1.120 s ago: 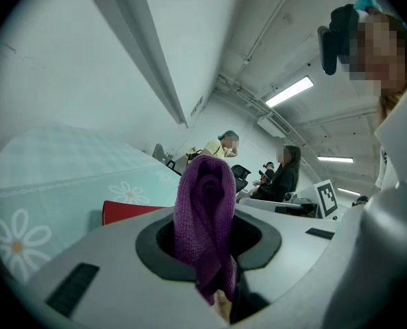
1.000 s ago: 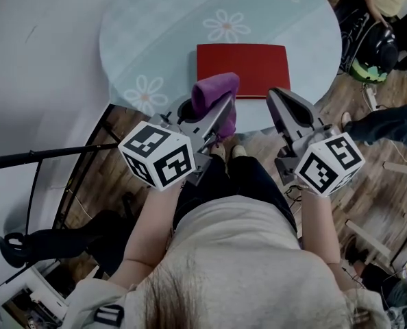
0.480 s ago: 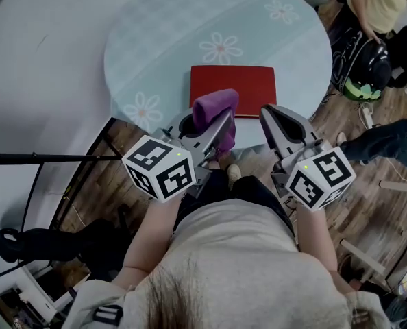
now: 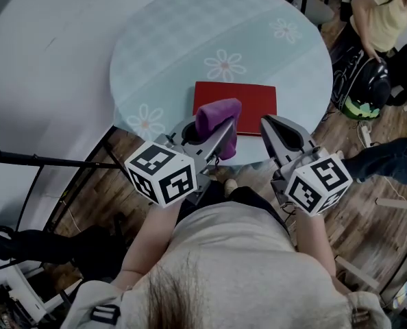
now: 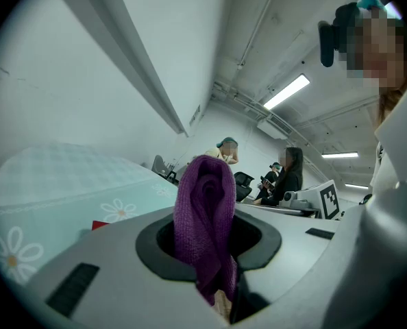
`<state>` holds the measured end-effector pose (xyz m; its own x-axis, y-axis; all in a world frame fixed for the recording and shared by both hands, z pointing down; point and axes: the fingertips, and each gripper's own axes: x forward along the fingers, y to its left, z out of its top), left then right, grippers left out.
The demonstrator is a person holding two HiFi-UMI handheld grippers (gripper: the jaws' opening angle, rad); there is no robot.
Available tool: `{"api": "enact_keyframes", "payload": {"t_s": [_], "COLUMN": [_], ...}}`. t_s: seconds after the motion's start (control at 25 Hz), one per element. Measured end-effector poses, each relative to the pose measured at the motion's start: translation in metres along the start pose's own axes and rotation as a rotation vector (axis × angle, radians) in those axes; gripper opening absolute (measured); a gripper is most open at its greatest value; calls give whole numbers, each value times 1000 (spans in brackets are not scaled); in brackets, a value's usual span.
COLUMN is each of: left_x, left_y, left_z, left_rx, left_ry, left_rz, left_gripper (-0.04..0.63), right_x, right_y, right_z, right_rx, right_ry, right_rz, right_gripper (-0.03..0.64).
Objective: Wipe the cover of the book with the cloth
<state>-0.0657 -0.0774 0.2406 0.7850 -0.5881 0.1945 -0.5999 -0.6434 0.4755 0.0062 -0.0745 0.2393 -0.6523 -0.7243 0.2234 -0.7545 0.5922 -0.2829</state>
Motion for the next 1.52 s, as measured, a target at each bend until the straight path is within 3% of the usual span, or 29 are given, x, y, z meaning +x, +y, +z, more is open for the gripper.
{"api": "enact_keyframes", "payload": {"t_s": [0.32, 1.52], "left_x": [1, 17], "left_y": [16, 25], "left_z": [8, 3], "left_rx": [-1, -11], "left_ry": [-14, 25], "left_rz": [29, 2], "left_gripper": [109, 109], "right_x": [13, 23], "right_y": [-3, -8], "right_z": [-1, -9], "right_rx": [-14, -38], "right_ry": [8, 42], "right_rz": [-6, -15], "right_gripper": [21, 21]}}
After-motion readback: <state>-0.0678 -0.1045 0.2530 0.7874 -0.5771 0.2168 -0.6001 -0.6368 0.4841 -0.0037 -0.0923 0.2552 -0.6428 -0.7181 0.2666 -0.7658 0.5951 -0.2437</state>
